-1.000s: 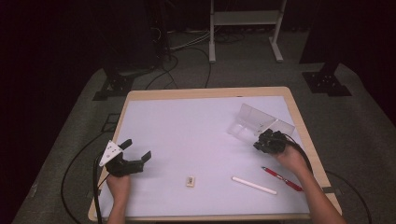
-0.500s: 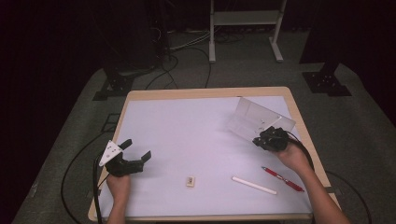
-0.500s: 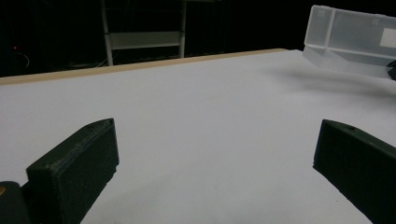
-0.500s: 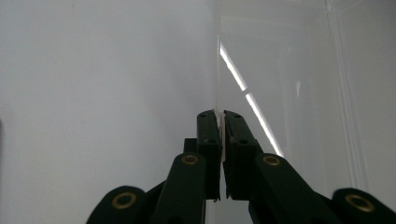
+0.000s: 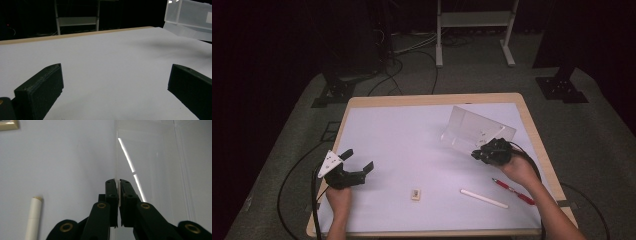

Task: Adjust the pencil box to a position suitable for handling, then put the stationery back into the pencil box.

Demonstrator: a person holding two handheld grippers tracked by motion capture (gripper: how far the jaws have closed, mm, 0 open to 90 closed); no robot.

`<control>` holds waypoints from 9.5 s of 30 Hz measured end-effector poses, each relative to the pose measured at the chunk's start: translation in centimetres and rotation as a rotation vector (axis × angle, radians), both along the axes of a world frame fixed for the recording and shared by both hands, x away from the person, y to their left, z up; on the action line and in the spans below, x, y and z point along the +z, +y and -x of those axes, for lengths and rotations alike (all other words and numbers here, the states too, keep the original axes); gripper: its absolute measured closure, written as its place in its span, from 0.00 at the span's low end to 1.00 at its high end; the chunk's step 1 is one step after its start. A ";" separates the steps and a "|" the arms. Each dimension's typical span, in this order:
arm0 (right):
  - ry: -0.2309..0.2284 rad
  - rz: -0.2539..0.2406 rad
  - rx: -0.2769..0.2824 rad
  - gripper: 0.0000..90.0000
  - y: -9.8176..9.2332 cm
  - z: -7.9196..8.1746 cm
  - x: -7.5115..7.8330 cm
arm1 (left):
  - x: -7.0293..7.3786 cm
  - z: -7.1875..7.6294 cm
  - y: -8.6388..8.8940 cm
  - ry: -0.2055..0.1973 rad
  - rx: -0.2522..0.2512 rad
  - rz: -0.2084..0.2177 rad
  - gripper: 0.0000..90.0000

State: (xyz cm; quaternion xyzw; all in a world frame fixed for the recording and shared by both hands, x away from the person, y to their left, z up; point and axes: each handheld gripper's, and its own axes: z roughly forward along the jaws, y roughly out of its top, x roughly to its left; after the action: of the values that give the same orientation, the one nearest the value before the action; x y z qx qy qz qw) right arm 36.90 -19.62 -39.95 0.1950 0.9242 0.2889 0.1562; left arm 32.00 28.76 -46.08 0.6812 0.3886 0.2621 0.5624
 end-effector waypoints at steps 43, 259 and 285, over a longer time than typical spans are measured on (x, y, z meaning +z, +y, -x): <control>0.130 0.056 0.223 0.95 8.3 0.8 -4.5 | 0.0 0.0 0.0 0.002 0.001 0.003 0.00; 0.128 -0.118 0.053 0.88 -1.4 3.2 1.5 | 0.0 -0.1 0.1 0.014 0.008 0.005 0.00; 0.122 -0.111 0.107 0.88 1.2 1.5 2.6 | 0.0 -0.1 0.1 0.015 0.009 0.004 0.00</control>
State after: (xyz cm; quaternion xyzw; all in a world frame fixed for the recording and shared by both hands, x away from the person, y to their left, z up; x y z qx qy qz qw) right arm 35.38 -18.47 -37.37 0.1711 0.9237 0.3350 0.0728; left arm 32.10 28.84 -46.09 0.6804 0.3964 0.2587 0.5595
